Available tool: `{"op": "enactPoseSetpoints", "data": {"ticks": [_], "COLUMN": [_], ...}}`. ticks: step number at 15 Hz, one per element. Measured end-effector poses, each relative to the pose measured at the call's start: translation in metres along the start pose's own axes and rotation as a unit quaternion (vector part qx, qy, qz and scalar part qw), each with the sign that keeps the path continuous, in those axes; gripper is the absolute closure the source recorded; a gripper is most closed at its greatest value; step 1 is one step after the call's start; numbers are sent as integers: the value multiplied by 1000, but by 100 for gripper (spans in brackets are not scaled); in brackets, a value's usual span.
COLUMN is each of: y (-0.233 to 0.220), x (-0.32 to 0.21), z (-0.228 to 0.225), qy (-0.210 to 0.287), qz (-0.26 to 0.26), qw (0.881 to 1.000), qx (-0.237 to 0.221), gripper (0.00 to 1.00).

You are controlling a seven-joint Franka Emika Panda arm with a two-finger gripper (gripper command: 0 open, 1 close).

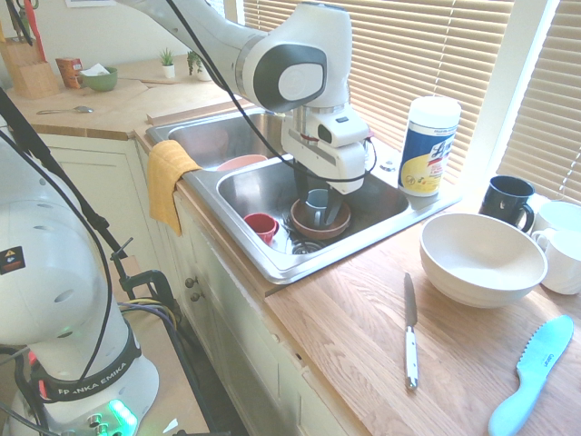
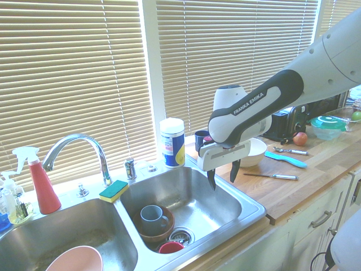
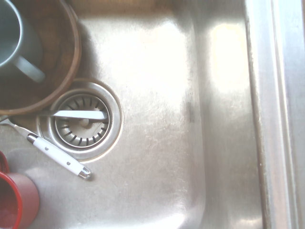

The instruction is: Put the knife into the sink

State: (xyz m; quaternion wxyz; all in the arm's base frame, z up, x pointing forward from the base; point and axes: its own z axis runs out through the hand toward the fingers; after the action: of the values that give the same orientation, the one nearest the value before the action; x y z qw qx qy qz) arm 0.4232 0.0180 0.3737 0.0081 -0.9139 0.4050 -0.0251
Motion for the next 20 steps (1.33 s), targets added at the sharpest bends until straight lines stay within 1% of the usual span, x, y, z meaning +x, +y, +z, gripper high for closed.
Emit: {"op": "enactPoseSetpoints", "data": {"ticks": [2,3,6,8,10,11,13,15,17,20], "y": [0,1,20,52,94,118,170,206,221,221], "x": [1,4,32,57,82,97,125,143,154,164], "z": [0,-4,-21,-31,-39,-40,-40,-37,-24,5], "qy": [2,1,-13,-13,-16,-18,-22,-26,-31,-35], "qz": [-7,-23,-98,-159,-215,-236,-249,-246,-242,-237], "qw": [1000,1000,995,987,976,971,968,969,970,970], "qx": [-2,-3,-10,-18,-23,-25,-22,-21,-26,-35], "gripper": [0,0,0,0,0,0,0,0,0,0]}}
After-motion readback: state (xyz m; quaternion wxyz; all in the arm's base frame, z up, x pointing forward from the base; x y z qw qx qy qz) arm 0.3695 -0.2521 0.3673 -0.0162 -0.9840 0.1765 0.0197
